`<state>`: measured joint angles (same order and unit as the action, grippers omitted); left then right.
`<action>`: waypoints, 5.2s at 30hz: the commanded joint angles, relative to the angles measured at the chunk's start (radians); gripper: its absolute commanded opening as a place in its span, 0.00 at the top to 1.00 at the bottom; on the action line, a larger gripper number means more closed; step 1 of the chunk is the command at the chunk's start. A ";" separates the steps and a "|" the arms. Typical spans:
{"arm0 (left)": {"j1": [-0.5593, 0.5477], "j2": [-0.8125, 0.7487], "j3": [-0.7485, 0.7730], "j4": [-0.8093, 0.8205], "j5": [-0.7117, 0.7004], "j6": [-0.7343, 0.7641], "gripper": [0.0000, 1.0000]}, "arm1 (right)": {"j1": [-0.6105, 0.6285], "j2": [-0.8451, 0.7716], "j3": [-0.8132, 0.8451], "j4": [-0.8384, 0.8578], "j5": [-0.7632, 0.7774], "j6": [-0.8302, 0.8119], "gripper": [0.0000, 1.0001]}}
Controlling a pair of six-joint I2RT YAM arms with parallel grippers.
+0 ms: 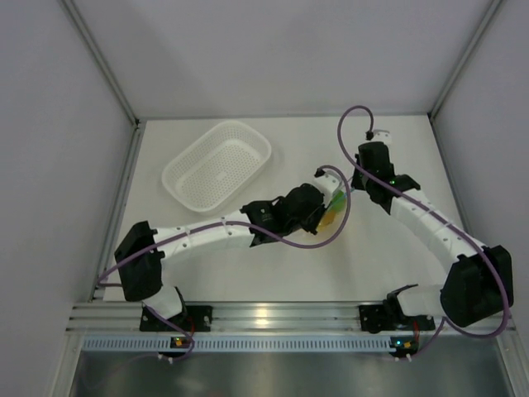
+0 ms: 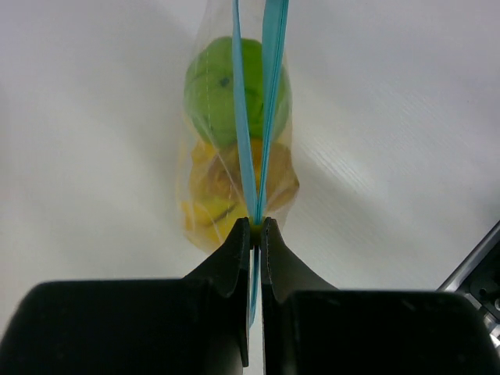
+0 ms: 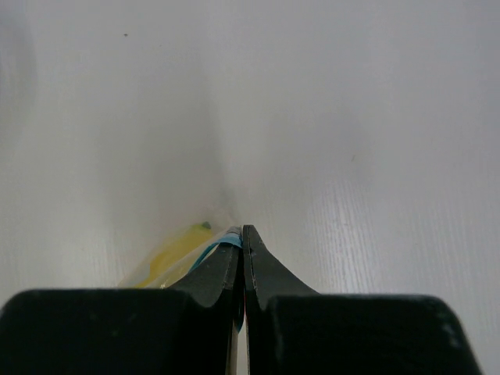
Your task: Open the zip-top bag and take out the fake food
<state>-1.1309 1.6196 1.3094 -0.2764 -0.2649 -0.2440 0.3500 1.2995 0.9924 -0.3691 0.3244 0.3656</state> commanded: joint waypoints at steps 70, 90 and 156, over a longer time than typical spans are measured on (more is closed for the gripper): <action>0.023 -0.109 -0.075 -0.064 -0.674 -0.748 1.00 | 0.348 0.041 0.192 -0.091 -0.059 0.076 0.52; 0.017 -0.190 -0.197 -0.056 -0.751 -0.920 1.00 | 0.403 0.067 -0.023 0.064 -0.015 0.197 0.45; 0.126 -0.420 -0.401 0.105 -0.416 -0.715 0.48 | 0.623 0.382 0.591 -0.485 0.363 0.029 1.00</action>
<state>-1.0050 1.2106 0.8593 -0.1837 -0.7139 -1.0142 0.9657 1.6848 1.5402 -0.8940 0.6865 0.3504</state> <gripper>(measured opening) 0.522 0.009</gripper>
